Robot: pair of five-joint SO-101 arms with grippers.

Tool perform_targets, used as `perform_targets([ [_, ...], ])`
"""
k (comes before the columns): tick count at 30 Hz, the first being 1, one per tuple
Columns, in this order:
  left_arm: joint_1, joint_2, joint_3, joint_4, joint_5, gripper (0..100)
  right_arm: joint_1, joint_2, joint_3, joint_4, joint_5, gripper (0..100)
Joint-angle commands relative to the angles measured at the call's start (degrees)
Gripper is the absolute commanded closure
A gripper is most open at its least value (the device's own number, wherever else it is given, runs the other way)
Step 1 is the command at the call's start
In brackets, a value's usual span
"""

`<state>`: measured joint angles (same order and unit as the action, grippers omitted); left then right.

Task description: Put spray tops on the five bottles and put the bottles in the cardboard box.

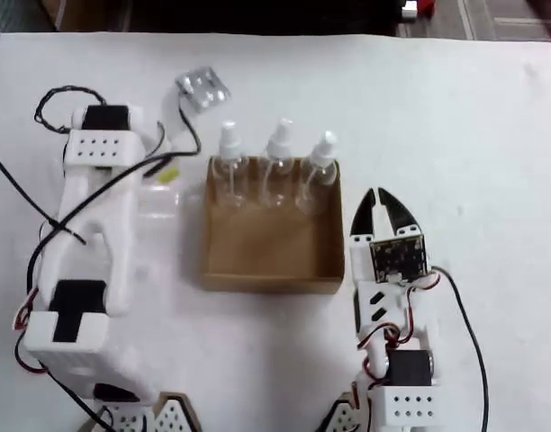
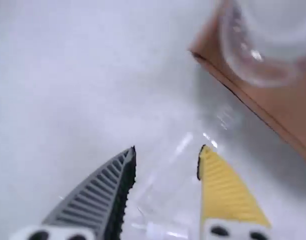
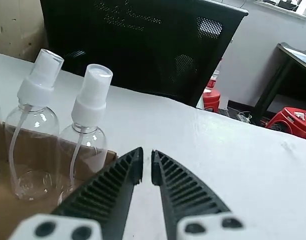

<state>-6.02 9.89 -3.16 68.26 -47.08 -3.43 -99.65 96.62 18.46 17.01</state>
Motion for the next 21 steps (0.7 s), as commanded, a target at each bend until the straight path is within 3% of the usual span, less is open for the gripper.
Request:
perform_targets([
  [1,1.5,-2.9,2.3,-2.3,-5.2,73,-0.1,0.0,0.4,-0.3,0.1,98.1],
  [5,0.9,-2.9,4.7,1.9,-17.5,73,-0.1,0.0,0.4,-0.5,0.1,98.1],
  [7,0.0,-2.9,4.8,3.3,-19.8,73,-0.1,0.0,0.4,-0.6,0.1,98.1],
  [21,4.6,2.6,4.7,1.1,-20.2,73,-0.1,0.0,0.4,-0.5,0.1,98.1],
])
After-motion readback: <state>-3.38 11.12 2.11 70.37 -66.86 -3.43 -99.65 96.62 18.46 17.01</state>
